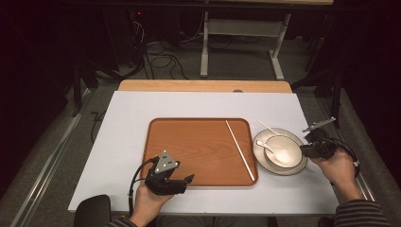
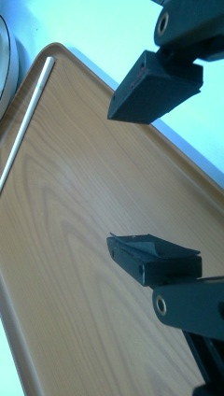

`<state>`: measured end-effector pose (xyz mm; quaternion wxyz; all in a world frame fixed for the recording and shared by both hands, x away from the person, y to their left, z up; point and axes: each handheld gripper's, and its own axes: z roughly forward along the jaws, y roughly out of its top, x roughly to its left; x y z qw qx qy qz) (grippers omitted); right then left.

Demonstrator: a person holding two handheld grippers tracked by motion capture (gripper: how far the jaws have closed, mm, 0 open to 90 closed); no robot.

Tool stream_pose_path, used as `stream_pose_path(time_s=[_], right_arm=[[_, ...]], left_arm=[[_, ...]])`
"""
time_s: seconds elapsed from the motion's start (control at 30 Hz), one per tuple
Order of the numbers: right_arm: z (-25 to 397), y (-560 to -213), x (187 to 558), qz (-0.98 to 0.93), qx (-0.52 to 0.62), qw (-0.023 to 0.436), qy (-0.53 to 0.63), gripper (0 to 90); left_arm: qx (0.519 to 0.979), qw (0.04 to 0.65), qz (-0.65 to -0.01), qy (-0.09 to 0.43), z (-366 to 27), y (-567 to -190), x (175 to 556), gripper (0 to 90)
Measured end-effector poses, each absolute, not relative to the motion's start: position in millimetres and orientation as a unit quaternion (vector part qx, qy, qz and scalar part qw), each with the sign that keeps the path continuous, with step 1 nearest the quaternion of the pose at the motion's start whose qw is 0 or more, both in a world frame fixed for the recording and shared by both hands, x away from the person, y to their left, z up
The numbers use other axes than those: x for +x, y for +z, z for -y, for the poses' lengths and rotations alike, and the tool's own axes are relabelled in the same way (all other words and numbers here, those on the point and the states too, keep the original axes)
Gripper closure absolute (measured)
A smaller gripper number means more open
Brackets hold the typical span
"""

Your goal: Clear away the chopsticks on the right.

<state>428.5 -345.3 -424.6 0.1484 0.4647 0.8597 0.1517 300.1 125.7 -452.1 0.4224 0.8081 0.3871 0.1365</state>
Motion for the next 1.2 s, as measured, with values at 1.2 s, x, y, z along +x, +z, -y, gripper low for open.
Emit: stream_pose_path(time_s=[1.2], right_arm=[[273,-350,360,-0.871,0.369,0.225,0.235,85.8]], left_arm=[[0.803,0.43,-0.388,0.143,-130,-449,299,33.3]])
